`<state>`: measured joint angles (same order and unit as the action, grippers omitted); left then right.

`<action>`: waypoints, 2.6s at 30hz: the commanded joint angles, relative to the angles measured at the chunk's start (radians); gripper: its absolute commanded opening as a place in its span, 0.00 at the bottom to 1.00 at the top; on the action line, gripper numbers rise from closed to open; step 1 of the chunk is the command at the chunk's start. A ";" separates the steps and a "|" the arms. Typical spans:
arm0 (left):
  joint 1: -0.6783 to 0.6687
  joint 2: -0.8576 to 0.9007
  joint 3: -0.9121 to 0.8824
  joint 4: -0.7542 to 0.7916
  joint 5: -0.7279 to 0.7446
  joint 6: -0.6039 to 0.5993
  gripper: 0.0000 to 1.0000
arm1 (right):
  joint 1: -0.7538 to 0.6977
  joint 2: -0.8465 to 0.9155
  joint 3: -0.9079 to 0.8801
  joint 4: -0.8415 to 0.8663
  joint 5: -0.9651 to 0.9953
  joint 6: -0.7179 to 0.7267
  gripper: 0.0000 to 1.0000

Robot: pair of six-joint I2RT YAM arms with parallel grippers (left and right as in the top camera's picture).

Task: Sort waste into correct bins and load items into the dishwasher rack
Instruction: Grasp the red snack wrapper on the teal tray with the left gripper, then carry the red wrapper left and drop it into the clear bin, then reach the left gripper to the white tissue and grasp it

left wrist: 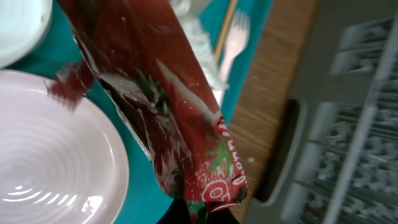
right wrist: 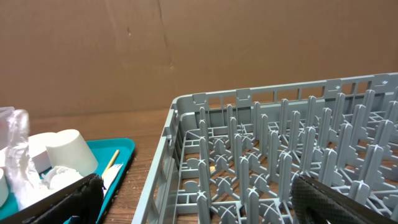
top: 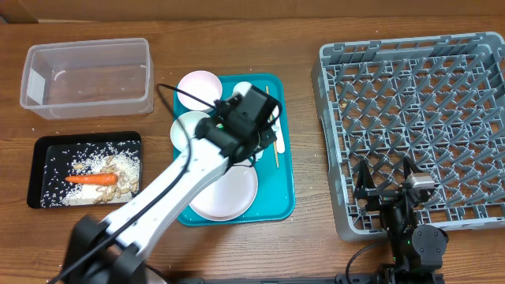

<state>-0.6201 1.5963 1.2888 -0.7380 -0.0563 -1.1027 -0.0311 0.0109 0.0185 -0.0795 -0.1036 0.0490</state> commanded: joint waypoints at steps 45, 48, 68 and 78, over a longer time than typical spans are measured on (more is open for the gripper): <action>0.986 0.134 0.070 0.377 0.384 0.384 1.00 | -0.002 -0.007 -0.010 0.004 0.006 0.003 1.00; 0.979 0.071 0.115 0.282 0.505 0.382 1.00 | -0.002 -0.007 -0.010 0.004 0.006 0.003 1.00; 0.222 0.056 0.120 -0.050 0.153 0.490 1.00 | -0.002 -0.007 -0.010 0.004 0.006 0.003 1.00; 0.155 0.286 0.120 0.045 -0.142 0.406 1.00 | -0.002 -0.007 -0.010 0.004 0.006 0.003 1.00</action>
<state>-0.4633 1.8275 1.4029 -0.7223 -0.1024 -0.6613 -0.0311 0.0109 0.0185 -0.0795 -0.1040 0.0494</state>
